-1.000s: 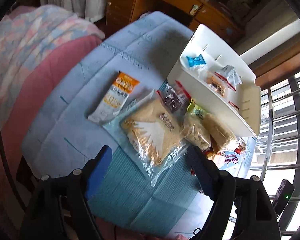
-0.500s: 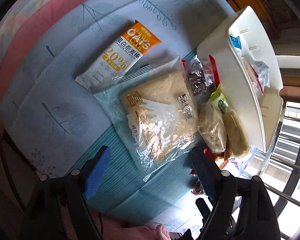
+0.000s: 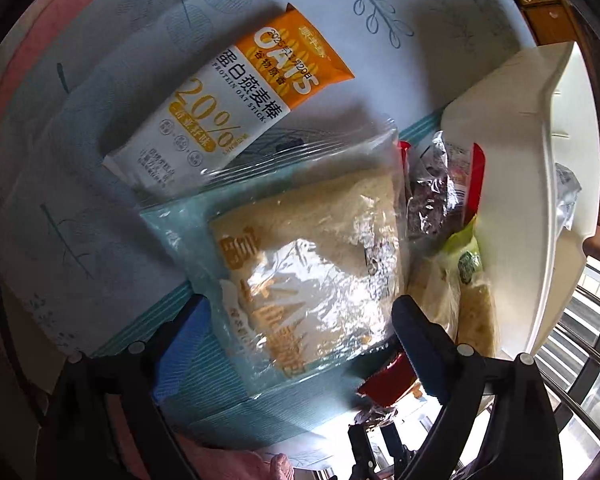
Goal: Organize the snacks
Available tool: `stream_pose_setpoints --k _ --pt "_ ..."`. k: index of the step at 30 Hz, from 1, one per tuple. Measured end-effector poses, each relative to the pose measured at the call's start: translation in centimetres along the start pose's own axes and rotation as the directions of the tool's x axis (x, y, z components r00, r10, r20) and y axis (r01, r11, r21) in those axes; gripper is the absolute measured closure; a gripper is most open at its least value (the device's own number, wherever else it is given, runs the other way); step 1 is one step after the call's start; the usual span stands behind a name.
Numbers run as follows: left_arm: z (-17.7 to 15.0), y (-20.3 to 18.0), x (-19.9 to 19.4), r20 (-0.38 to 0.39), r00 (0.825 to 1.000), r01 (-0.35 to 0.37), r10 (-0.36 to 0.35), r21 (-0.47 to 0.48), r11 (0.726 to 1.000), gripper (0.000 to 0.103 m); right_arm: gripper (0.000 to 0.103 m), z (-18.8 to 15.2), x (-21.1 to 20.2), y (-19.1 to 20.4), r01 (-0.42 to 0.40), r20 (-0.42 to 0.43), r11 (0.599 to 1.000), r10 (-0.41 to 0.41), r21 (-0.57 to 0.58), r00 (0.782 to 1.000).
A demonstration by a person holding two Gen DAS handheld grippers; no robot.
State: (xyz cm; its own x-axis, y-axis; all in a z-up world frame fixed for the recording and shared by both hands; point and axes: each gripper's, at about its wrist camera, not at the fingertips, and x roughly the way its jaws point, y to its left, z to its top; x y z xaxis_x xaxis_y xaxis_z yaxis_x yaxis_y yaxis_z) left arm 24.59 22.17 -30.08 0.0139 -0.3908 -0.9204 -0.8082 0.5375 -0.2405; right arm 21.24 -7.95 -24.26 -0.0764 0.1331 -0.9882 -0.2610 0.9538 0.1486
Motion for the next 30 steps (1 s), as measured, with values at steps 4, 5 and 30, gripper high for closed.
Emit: stream_pose_setpoints --k 4,5,30 --pt "0.8 -0.8 1.0 -0.012 0.999 -0.035 0.035 -0.010 0.999 0.003 0.038 0.5 0.4 0.5 -0.001 -0.001 1.000 0.001 0.002 1.000" --pt "1.0 -1.0 1.2 -0.015 0.999 -0.047 0.047 -0.012 0.999 0.002 0.038 0.6 0.6 0.5 0.002 0.000 1.000 -0.002 -0.001 1.000" --pt "2.6 -6.4 4.0 0.017 0.983 -0.178 0.180 -0.089 0.980 0.000 0.038 0.8 0.5 1.6 0.072 0.017 0.994 -0.071 -0.086 0.997"
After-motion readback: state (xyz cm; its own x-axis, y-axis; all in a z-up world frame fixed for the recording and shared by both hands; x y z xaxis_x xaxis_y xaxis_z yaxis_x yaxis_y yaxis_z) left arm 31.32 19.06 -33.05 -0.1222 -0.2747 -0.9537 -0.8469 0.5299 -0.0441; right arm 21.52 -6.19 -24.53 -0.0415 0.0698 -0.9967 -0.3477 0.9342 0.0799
